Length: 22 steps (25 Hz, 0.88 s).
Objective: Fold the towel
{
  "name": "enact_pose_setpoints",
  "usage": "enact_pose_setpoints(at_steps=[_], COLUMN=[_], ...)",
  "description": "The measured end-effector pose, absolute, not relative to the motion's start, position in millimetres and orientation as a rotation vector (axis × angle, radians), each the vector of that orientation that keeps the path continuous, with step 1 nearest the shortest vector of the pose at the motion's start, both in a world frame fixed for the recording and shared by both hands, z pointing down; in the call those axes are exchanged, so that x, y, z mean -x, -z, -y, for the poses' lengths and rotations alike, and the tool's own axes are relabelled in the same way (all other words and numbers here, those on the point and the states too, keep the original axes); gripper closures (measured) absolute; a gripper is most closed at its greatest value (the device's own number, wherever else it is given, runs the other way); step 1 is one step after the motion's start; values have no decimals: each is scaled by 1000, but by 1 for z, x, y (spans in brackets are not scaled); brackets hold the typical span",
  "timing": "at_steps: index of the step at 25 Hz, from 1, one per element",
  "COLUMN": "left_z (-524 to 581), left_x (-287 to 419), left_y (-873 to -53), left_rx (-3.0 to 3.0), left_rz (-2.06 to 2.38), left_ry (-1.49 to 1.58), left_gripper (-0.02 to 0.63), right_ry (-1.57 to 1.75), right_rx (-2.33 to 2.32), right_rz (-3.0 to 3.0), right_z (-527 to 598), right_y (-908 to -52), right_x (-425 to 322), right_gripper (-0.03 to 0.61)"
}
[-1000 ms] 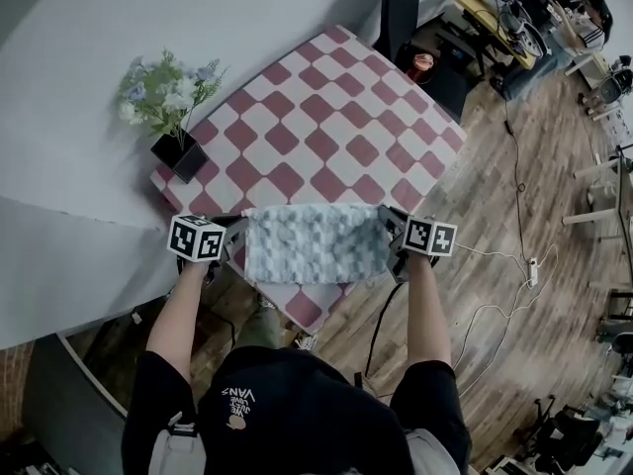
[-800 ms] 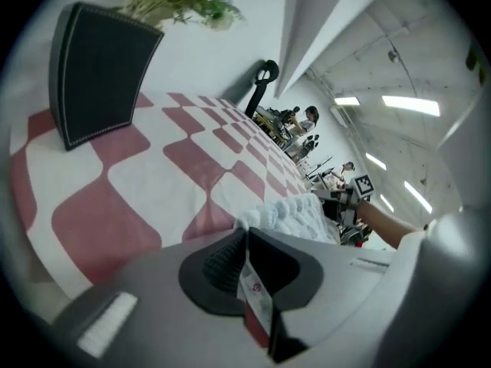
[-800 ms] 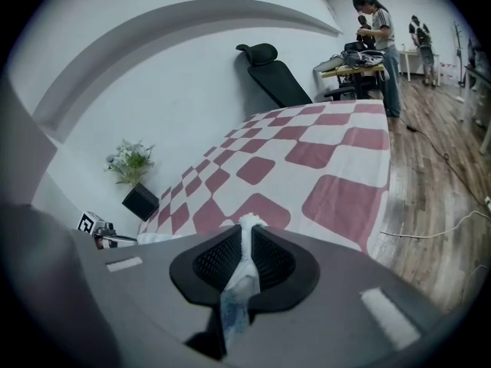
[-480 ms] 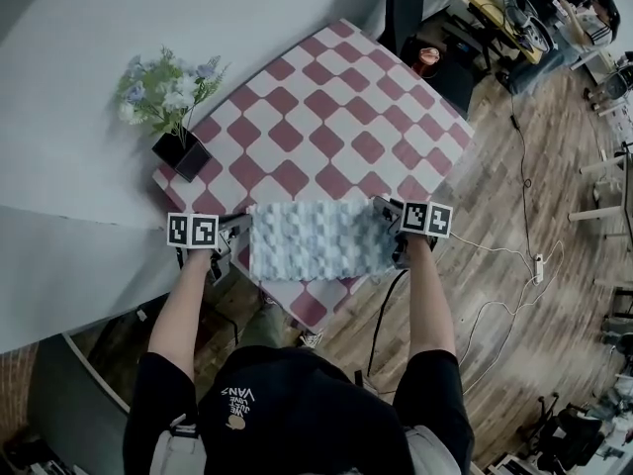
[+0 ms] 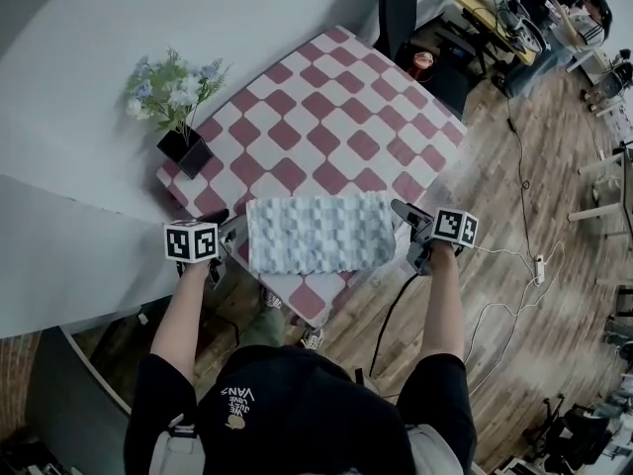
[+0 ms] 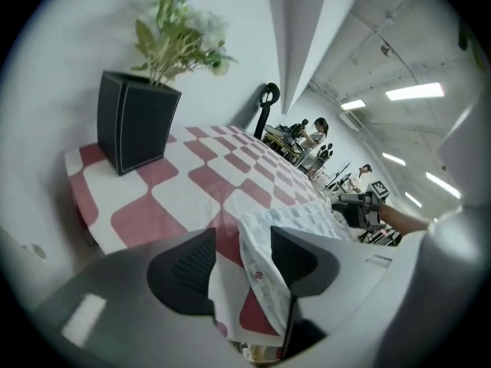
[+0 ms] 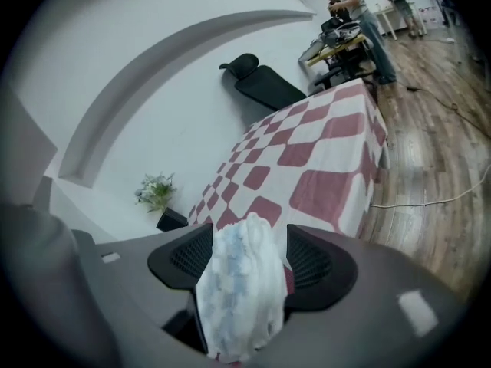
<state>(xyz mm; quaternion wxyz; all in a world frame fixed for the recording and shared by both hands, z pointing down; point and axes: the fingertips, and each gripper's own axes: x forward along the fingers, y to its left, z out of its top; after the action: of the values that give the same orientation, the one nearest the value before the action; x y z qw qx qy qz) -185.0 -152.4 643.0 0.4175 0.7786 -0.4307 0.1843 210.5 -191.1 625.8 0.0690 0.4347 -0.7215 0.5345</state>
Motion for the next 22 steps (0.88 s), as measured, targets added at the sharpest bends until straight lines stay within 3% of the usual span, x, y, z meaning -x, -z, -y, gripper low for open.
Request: enact_pose_setpoints(at_steps=[10, 15, 22], left_z=[123, 92, 56], left_x=[141, 114, 103], left_y=[-601, -614, -641], left_rx=[-2305, -2355, -2360], left_rz=[1224, 1150, 1092], left_ry=[-624, -690, -807], left_gripper=[399, 399, 399], right_ry=[-1670, -1881, -2073], right_rx=[-1676, -1771, -1775], right_rz=[2208, 2242, 2219], right_z=[120, 86, 66], right_y=[-632, -649, -672], right_x=[-244, -232, -197], right_gripper=[284, 240, 234])
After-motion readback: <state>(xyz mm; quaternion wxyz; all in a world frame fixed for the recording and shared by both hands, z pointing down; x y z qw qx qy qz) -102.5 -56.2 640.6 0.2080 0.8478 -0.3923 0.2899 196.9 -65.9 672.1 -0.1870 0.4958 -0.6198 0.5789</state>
